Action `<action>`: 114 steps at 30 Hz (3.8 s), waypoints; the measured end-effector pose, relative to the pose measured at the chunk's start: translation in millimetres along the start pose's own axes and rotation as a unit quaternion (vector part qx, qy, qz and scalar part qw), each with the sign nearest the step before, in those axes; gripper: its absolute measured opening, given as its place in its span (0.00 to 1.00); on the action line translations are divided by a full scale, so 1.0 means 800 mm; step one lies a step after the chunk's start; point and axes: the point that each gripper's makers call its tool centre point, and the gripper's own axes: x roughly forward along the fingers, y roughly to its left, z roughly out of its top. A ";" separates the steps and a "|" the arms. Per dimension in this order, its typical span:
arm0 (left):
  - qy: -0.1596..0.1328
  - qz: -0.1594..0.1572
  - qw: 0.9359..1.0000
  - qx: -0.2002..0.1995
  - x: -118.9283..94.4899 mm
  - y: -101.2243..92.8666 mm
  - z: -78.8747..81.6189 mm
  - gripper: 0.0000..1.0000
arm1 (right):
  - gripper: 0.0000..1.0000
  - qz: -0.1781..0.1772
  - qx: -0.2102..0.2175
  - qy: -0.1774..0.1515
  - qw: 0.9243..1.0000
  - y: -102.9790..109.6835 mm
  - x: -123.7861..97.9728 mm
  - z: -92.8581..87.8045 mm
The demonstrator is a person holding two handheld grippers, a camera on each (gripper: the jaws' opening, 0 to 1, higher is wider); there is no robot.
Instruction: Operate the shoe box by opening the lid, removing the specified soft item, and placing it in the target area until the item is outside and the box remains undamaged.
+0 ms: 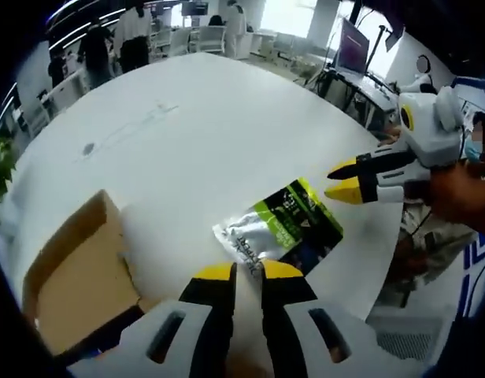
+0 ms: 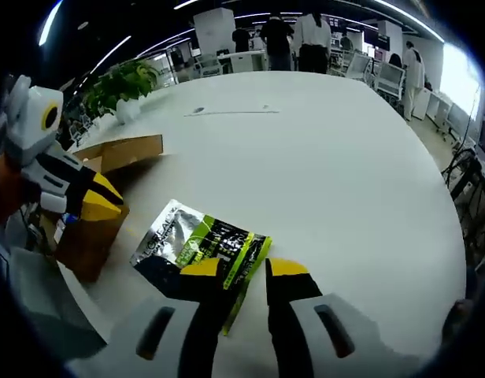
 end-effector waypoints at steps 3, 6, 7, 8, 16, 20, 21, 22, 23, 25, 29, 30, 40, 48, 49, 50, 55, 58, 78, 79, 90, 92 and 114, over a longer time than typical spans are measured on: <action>-0.018 -0.002 1.000 -0.004 -0.022 0.001 0.000 0.09 | 0.19 -0.003 -0.009 -0.006 1.000 0.012 -0.015 0.007; -0.035 -0.004 0.999 -0.015 -0.048 0.003 -0.006 0.10 | 0.19 -0.004 -0.017 -0.011 1.000 0.025 -0.027 0.012; -0.037 -0.003 0.999 -0.016 -0.054 0.005 -0.009 0.10 | 0.19 -0.005 -0.021 -0.013 1.000 0.031 -0.033 0.014; -0.043 -0.002 0.999 -0.020 -0.065 0.007 -0.012 0.10 | 0.19 -0.006 -0.023 -0.015 1.000 0.035 -0.037 0.015; -0.068 0.011 0.996 -0.053 -0.115 0.036 -0.038 0.11 | 0.19 -0.008 -0.042 -0.024 0.999 0.087 -0.061 0.026; -0.076 0.021 0.995 -0.068 -0.138 0.054 -0.056 0.12 | 0.19 -0.003 -0.052 -0.024 0.998 0.114 -0.064 0.028; -0.078 0.023 0.994 -0.068 -0.142 0.057 -0.059 0.12 | 0.19 -0.003 -0.056 -0.024 0.998 0.121 -0.064 0.030; -0.081 0.025 0.994 -0.073 -0.148 0.062 -0.064 0.12 | 0.19 -0.002 -0.057 -0.025 0.998 0.127 -0.065 0.032; -0.083 0.026 0.993 -0.077 -0.152 0.066 -0.067 0.12 | 0.19 0.000 -0.058 -0.027 0.998 0.135 -0.066 0.034; -0.084 0.029 0.993 -0.082 -0.159 0.073 -0.077 0.13 | 0.19 0.001 -0.063 -0.030 0.998 0.147 -0.067 0.039; -0.089 0.036 0.991 -0.092 -0.174 0.086 -0.094 0.13 | 0.18 0.006 -0.073 -0.032 0.997 0.169 -0.066 0.043; -0.090 0.038 0.991 -0.093 -0.177 0.089 -0.097 0.13 | 0.18 0.008 -0.074 -0.032 0.997 0.176 -0.065 0.044; -0.097 0.055 0.986 -0.121 -0.209 0.124 -0.137 0.12 | 0.18 0.024 -0.100 -0.026 0.994 0.236 -0.052 0.050; -0.102 0.065 0.983 -0.134 -0.230 0.156 -0.160 0.14 | 0.17 0.034 -0.115 -0.028 0.992 0.279 -0.041 0.063; -0.102 0.065 0.983 -0.136 -0.232 0.159 -0.161 0.14 | 0.17 0.035 -0.116 -0.027 0.992 0.283 -0.039 0.065; -0.103 0.066 0.983 -0.136 -0.234 0.162 -0.162 0.14 | 0.17 0.037 -0.118 -0.027 0.992 0.290 -0.036 0.066; -0.107 0.072 0.981 -0.144 -0.243 0.183 -0.172 0.14 | 0.17 0.045 -0.128 -0.024 0.990 0.314 -0.025 0.072; -0.107 0.072 0.980 -0.151 -0.245 0.189 -0.178 0.14 | 0.16 0.050 -0.134 -0.022 0.989 0.328 -0.018 0.075; -0.101 0.070 0.976 -0.179 -0.243 0.229 -0.208 0.15 | 0.15 0.075 -0.153 -0.007 0.985 0.378 0.025 0.085; -0.099 0.069 0.976 -0.181 -0.242 0.229 -0.210 0.15 | 0.15 0.076 -0.151 -0.006 0.986 0.378 0.027 0.084; -0.088 0.056 0.979 -0.178 -0.225 0.238 -0.214 0.16 | 0.15 0.085 -0.149 0.008 0.985 0.393 0.051 0.079; -0.086 0.052 0.979 -0.180 -0.220 0.238 -0.215 0.16 | 0.15 0.087 -0.152 0.012 0.985 0.394 0.056 0.078; -0.051 0.040 0.982 -0.175 -0.187 0.243 -0.231 0.16 | 0.14 0.114 -0.164 0.059 0.978 0.413 0.115 0.056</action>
